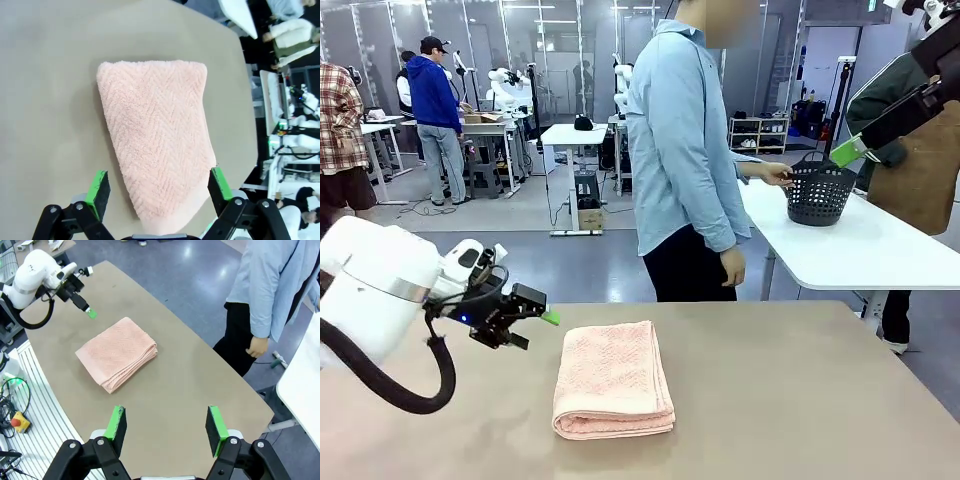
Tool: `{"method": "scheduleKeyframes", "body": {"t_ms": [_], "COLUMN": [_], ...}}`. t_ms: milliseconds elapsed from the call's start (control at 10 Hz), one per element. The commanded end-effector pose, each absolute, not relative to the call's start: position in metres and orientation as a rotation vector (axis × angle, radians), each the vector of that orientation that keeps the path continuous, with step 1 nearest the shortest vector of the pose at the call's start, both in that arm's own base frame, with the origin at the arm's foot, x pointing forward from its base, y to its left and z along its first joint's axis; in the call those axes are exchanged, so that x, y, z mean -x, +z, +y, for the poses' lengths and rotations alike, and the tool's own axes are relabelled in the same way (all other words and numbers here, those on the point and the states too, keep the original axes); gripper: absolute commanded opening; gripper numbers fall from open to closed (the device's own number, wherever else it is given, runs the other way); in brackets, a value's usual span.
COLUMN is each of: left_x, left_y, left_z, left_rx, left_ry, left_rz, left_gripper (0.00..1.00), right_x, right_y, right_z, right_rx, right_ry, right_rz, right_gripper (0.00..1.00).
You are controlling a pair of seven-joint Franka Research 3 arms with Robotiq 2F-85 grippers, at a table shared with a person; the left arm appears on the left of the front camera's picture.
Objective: Fold the towel.
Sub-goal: Pick up the 100 cm Hotel Towel and place it on the left side of the table.
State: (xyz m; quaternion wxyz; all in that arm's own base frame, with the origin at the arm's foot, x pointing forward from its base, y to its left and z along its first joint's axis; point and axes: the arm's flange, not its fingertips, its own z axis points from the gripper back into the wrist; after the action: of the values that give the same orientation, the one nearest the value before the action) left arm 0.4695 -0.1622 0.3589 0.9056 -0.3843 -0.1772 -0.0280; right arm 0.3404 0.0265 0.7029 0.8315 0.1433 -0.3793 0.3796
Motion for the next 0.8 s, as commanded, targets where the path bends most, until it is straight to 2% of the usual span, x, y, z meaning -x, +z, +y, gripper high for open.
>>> {"method": "scheduleKeyframes", "body": {"t_ms": [0, 400, 700], "left_x": [-0.472, -0.481, -0.485], "left_y": [0.328, 0.283, 0.271], "left_z": [-0.169, -0.194, -0.200], "left_rx": [0.840, 0.918, 0.885], "left_ry": [-0.051, -0.015, -0.014], "left_rz": [-0.396, -0.351, -0.339], "left_gripper": [1.00, 1.00, 1.00], "right_x": [-0.342, -0.342, -0.342], "right_y": [0.705, 0.705, 0.705], "right_z": [0.028, 0.028, 0.028], "right_rx": [-0.297, -0.297, -0.297], "right_ry": [0.780, 0.780, 0.780], "right_rz": [-0.802, -0.802, -0.802], "right_gripper": [0.81, 0.81, 0.81]}}
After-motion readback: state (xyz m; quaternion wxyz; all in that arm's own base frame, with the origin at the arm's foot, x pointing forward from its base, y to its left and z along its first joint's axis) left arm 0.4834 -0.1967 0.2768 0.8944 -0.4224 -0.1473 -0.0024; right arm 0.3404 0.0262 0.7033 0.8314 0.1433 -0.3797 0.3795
